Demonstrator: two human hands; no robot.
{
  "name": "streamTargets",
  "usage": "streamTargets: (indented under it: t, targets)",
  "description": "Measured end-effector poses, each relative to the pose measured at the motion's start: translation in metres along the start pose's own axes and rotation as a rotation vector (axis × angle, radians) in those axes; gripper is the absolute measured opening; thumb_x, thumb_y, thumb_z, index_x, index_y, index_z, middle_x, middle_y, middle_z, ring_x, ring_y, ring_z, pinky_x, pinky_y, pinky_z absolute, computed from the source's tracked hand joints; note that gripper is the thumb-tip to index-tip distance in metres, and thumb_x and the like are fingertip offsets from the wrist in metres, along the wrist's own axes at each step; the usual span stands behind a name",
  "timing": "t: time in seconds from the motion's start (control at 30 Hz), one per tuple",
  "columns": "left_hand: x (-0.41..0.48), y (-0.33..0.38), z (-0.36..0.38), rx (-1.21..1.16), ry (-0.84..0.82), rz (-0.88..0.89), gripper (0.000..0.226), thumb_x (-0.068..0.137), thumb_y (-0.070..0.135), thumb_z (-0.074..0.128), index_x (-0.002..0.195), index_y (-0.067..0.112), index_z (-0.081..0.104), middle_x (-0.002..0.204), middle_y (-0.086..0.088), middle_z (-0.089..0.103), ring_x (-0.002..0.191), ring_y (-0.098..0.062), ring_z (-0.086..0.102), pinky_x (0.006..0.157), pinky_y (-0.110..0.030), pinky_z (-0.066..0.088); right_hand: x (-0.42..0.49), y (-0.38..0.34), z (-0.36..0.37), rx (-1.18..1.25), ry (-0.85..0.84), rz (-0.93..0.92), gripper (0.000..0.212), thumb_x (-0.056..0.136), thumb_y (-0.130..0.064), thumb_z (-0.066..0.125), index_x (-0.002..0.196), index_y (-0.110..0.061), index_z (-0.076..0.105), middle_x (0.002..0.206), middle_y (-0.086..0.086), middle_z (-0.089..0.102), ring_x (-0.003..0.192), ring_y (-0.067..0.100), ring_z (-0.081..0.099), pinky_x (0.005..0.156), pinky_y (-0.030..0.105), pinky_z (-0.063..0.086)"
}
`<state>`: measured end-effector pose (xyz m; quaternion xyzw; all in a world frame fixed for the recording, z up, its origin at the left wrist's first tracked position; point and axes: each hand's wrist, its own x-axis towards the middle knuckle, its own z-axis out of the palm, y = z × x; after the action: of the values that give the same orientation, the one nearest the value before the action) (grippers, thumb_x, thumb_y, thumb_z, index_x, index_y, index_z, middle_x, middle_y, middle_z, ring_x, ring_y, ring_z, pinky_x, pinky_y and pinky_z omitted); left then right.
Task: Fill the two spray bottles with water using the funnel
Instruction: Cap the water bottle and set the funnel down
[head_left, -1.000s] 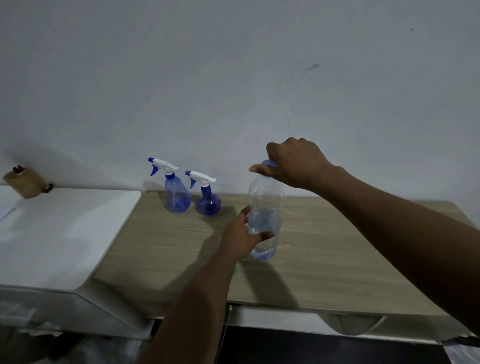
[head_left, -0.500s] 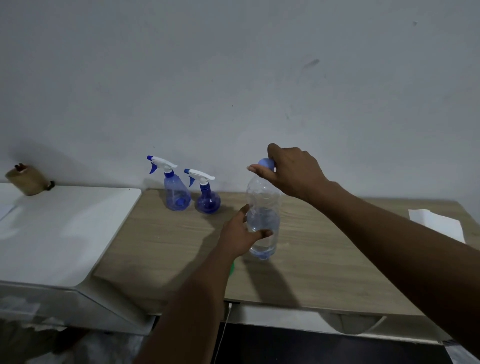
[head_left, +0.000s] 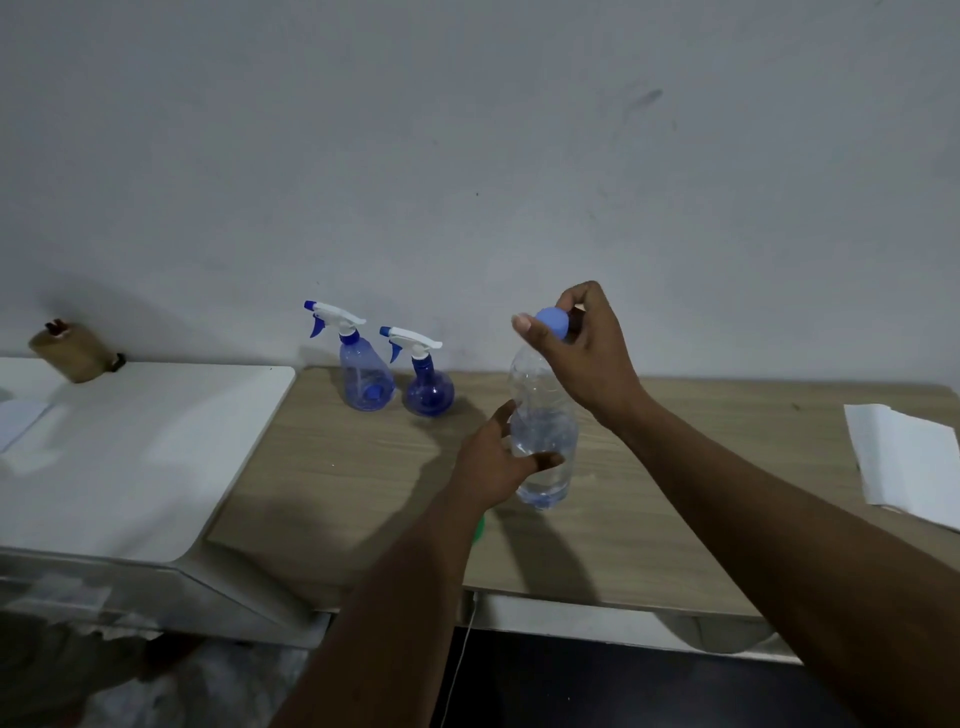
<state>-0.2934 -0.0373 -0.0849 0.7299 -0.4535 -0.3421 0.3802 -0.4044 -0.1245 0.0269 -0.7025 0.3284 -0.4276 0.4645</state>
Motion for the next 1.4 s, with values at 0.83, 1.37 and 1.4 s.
streamTargets:
  t: [0.83, 1.37, 1.4]
  targets:
    - [-0.008, -0.080, -0.055, 0.763, -0.297, -0.076, 0.057, 0.079, 0.037, 0.075, 0.132, 0.032, 0.054, 0.136, -0.003, 0.053, 0.119, -0.024, 0.056, 0.098, -0.038, 0.046, 0.001, 0.012, -0.002, -0.590, 0.048, -0.140, 0.046, 0.085, -0.064, 0.060, 0.095, -0.020, 0.057, 0.092, 0.000, 0.060, 0.084, 0.017, 0.054, 0.073, 0.031, 0.045]
    - [0.077, -0.064, -0.075, 0.664, -0.127, 0.115, 0.028, 0.090, 0.028, 0.068, 0.116, 0.017, 0.068, 0.116, -0.010, 0.066, 0.102, -0.028, 0.064, 0.086, -0.038, 0.053, 0.069, -0.018, -0.025, -0.763, 0.082, -0.113, 0.034, 0.081, -0.048, 0.075, 0.084, -0.016, 0.065, 0.083, -0.002, 0.066, 0.078, 0.018, 0.060, 0.067, 0.026, 0.043]
    - [0.087, -0.061, -0.075, 0.658, -0.117, 0.118, 0.028, 0.091, 0.026, 0.066, 0.117, 0.017, 0.068, 0.116, -0.010, 0.066, 0.102, -0.028, 0.065, 0.086, -0.038, 0.054, 0.077, -0.019, -0.027, -0.772, 0.081, -0.116, 0.034, 0.082, -0.047, 0.075, 0.084, -0.016, 0.065, 0.083, -0.002, 0.066, 0.078, 0.018, 0.060, 0.067, 0.026, 0.043]
